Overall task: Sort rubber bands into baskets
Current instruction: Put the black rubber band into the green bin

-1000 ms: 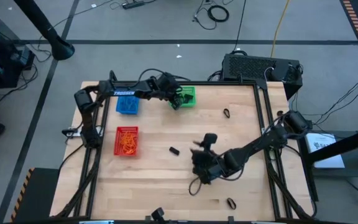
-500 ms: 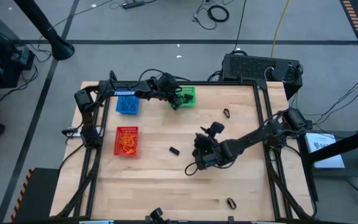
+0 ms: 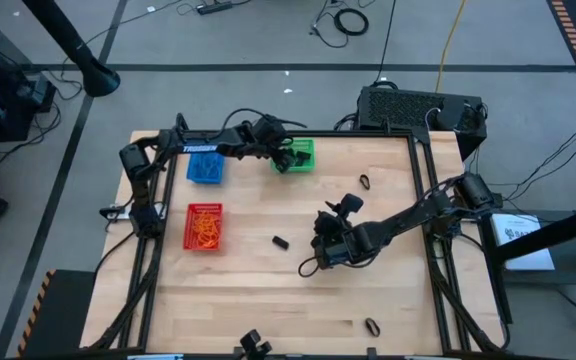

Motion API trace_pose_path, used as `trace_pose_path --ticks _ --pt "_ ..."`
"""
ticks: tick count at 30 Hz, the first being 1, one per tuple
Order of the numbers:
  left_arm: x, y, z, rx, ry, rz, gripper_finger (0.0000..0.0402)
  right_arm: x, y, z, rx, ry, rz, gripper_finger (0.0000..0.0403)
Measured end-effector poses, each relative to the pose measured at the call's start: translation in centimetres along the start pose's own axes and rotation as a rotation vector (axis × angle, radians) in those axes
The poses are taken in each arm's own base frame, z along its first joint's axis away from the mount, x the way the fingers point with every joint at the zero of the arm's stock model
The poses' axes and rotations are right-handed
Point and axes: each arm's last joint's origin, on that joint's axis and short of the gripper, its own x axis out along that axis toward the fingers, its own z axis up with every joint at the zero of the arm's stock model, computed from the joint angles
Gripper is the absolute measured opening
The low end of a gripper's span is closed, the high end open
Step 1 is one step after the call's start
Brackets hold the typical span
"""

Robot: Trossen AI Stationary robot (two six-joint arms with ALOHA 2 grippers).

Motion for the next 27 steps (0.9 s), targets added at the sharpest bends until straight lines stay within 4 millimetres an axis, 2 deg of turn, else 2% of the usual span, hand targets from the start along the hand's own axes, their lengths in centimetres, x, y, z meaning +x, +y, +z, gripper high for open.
trace_pose_path --ticks 4,7,10,14,19,24,27 --pt "-0.5 0.0 -0.1 0.0 0.023 -0.002 0.0193 0.0 -0.2 -0.4 0.004 0.023 -0.012 0.0166" --pt "-2.4 0.1 0.0 0.019 0.062 -0.024 0.0193 -0.1 -1.2 -1.1 -0.038 0.078 -0.053 0.0166" --pt "-4.9 0.1 -0.1 0.028 0.128 -0.06 0.0193 0.2 -3.4 -1.6 -0.032 0.168 -0.136 0.0166" --pt "-8.6 -0.6 -0.8 0.04 0.223 -0.12 0.0193 0.8 -7.6 -2.3 0.066 0.338 -0.293 0.0166" --pt "-12.1 -3.4 -3.1 0.102 0.295 -0.199 0.0193 1.7 -11.0 -2.4 0.128 0.478 -0.402 0.0166" --pt "-14.7 -7.6 -5.9 0.204 0.258 -0.306 0.0193 4.2 -13.2 -2.5 0.105 0.584 -0.367 0.0166" --pt "-15.6 -10.0 -7.6 0.28 0.207 -0.376 0.0193 6.0 -14.7 -3.2 0.135 0.647 -0.311 0.0168"
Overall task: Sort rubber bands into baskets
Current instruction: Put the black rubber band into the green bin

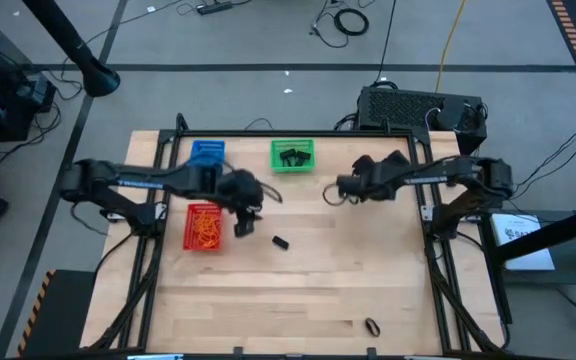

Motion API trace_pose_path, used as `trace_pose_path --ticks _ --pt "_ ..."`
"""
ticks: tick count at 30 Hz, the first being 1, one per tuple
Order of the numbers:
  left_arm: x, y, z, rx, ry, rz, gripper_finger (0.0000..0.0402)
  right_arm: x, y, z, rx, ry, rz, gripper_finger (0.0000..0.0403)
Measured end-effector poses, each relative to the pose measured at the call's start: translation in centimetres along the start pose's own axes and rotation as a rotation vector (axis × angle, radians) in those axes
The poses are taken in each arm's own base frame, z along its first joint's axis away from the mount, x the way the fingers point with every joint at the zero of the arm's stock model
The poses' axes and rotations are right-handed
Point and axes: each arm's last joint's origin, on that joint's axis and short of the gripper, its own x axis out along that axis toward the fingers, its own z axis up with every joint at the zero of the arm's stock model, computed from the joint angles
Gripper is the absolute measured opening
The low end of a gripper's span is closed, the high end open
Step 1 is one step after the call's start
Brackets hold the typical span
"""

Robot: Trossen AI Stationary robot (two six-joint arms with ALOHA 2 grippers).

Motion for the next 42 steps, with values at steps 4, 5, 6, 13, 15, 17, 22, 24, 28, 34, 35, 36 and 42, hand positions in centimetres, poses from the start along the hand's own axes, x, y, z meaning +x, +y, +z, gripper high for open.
trace_pose_path --ticks 4,5,6,13,15,17,22,24,28,34,35,36,42 --pt "0.3 -2.5 -0.4 0.09 -0.097 -0.043 0.0193 3.3 -0.7 0.4 0.015 0.054 0.137 0.0169" --pt "0.4 -3.0 -0.4 0.106 -0.11 -0.047 0.0193 4.0 -0.8 0.3 0.017 0.061 0.177 0.0169" --pt "0.5 -3.3 -0.5 0.122 -0.112 -0.046 0.0193 4.8 -0.8 0.3 0.024 0.062 0.213 0.0169" --pt "1.0 -4.0 -0.5 0.17 -0.143 -0.019 0.0193 8.0 -0.8 0.0 0.072 0.055 0.367 0.0169" --pt "1.1 -3.9 -0.4 0.168 -0.146 -0.006 0.0193 8.4 -0.7 -0.1 0.085 0.055 0.421 0.0169" --pt "1.1 -3.9 -0.4 0.167 -0.15 0.005 0.0193 8.8 -0.7 -0.4 0.095 0.058 0.443 0.0169" --pt "1.0 -3.9 -0.2 0.162 -0.173 0.02 0.0193 9.7 -0.5 -1.4 0.1 0.085 0.45 0.0169" --pt "1.0 -3.9 -0.2 0.163 -0.173 0.021 0.0193 9.9 -0.5 -1.7 0.105 0.093 0.48 0.0164" --pt "1.0 -3.9 -0.1 0.163 -0.178 0.028 0.0193 10.1 -0.4 -1.9 0.097 0.099 0.521 0.012" --pt "1.8 -3.3 -0.5 0.184 -0.216 0.044 0.0193 9.7 -0.5 -0.8 0.084 0.016 0.574 0.0011" --pt "2.1 -2.9 -0.7 0.192 -0.207 0.029 0.0193 9.3 -0.6 -0.1 0.117 -0.015 0.592 0.0011" --pt "2.3 -2.4 -0.9 0.185 -0.198 0.021 0.0193 9.0 -0.7 0.6 0.148 -0.052 0.624 0.0011" --pt "3.6 2.1 -1.6 0.044 -0.264 0.068 0.0193 7.0 -0.5 4.5 0.267 -0.285 0.875 0.0004"
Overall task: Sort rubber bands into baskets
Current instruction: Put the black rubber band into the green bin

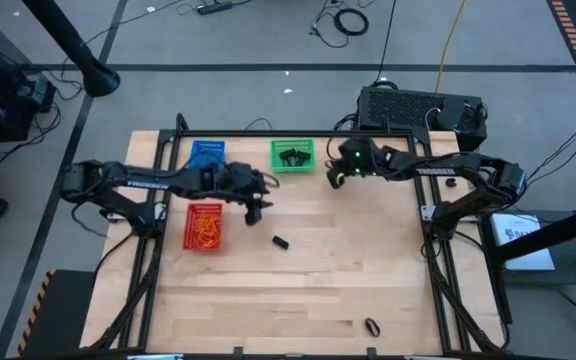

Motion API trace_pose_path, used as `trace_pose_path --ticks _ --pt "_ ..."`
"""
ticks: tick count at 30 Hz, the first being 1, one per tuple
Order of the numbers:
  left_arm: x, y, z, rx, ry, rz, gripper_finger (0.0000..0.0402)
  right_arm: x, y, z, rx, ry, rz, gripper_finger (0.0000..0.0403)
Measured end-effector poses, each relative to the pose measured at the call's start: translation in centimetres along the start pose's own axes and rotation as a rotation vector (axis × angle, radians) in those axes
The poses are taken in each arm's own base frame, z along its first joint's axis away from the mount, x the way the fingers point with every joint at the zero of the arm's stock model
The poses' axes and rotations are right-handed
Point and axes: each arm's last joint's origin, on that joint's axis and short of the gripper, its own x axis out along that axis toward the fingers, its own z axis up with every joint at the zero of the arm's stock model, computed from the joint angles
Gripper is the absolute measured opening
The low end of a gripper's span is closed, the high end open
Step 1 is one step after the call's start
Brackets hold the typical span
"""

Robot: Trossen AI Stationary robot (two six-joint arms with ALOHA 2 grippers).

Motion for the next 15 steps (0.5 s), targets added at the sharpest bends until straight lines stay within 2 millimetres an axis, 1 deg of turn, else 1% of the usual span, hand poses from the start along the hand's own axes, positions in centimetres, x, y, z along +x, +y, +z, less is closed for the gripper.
trace_pose_path --ticks 4,6,8,11,15 --pt "0.5 2.4 -0.7 -0.176 -0.11 -0.045 0.0193 0.0 1.2 1.9 0.066 -0.196 0.098 0.0002" --pt "0.7 3.2 -1.3 -0.257 -0.144 -0.042 0.0193 0.0 1.5 2.4 0.096 -0.251 0.128 0.0002" --pt "0.7 3.8 -1.5 -0.302 -0.17 -0.032 0.0193 0.2 1.7 2.9 0.126 -0.303 0.153 0.0001" --pt "0.7 4.5 -1.6 -0.337 -0.203 -0.014 0.0193 1.2 1.9 3.4 0.153 -0.287 0.15 0.0001" --pt "0.4 5.8 -1.1 -0.406 -0.278 0.048 0.0193 3.2 3.0 4.4 0.163 -0.25 0.152 0.0001"
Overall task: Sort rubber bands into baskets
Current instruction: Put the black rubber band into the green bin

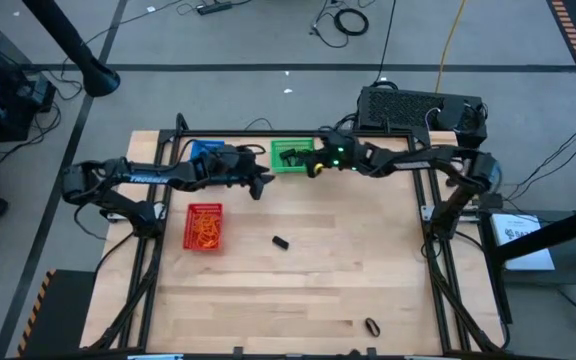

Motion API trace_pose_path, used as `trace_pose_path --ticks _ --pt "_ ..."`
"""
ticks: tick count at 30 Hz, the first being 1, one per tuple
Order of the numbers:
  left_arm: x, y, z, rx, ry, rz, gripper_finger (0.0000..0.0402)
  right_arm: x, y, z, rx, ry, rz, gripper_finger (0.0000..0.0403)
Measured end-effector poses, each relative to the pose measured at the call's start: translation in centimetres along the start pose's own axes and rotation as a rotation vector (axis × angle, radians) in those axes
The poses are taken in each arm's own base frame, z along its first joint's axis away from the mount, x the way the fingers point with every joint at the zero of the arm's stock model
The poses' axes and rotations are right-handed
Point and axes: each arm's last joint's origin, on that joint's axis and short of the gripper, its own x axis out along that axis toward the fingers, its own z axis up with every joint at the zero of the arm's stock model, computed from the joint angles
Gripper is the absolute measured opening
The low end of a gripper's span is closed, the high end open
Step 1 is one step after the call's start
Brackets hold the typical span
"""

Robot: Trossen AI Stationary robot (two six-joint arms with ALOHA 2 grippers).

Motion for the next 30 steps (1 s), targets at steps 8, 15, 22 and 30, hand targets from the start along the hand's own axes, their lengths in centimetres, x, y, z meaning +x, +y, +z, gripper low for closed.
trace_pose_path --ticks 8,15,22,30 --pt "0.0 -1.2 -1.1 0.019 0.123 -0.157 0.0193 4.9 1.6 1.3 -0.065 0.11 -0.041 0.0004" --pt "-0.1 -3.8 -2.8 0.1 0.206 -0.219 0.0193 7.9 2.5 2.9 -0.12 0.205 -0.094 0.0032" --pt "-0.5 -6.0 -4.4 0.153 0.254 -0.22 0.0193 9.0 3.0 3.9 -0.149 0.287 -0.131 0.0076" --pt "-1.2 -8.7 -6.3 0.252 0.302 -0.249 0.0193 8.5 3.0 3.9 -0.16 0.337 -0.126 0.013"
